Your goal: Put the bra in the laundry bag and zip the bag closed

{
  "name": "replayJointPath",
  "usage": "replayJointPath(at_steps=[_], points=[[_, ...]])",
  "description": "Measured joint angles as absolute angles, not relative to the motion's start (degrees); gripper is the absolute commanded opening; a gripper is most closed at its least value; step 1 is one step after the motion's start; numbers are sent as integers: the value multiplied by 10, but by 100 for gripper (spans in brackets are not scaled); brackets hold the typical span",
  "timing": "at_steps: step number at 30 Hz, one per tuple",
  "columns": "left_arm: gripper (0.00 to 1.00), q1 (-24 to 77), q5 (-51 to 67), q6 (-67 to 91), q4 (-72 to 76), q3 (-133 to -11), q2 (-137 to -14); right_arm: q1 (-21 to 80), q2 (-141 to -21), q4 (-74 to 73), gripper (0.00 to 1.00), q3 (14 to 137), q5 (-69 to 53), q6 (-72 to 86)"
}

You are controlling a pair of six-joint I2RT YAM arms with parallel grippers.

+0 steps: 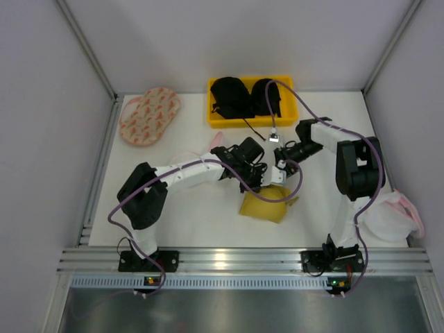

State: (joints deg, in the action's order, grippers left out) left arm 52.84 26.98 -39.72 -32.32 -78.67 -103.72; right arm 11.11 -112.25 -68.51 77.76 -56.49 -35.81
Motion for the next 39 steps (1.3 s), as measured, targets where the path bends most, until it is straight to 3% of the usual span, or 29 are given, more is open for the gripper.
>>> replayJointPath(at_steps=[1, 4, 5, 7, 21, 25, 33, 36, 37, 39], points=[[0, 526, 262, -393, -319, -787, -1044, 110, -1123, -686, 52, 778, -565, -358], [0, 515, 247, -383, -299, -787, -1056, 106, -1133, -691, 68, 789, -565, -357], [0, 513, 245, -380, -295, -787, -1057, 103, -1138, -692, 81, 795, -566, -354], [0, 508, 243, -376, -285, -787, -1057, 96, -1145, -694, 98, 804, -566, -349], [0, 503, 213, -368, -228, -789, -1080, 62, -1182, -682, 99, 821, -568, -335], [0, 501, 208, -363, -220, -791, -1093, 63, -1197, -691, 83, 811, -580, -351], [0, 500, 192, -342, -202, -797, -1105, 66, -1215, -710, 64, 788, -610, -375], [0, 500, 185, -328, -196, -798, -1105, 72, -1216, -702, 34, 773, -612, -368], [0, 500, 185, -324, -196, -799, -1105, 74, -1216, -698, 16, 770, -613, -365], [11, 500, 183, -313, -195, -799, -1105, 76, -1216, -692, 1, 765, -615, -359]])
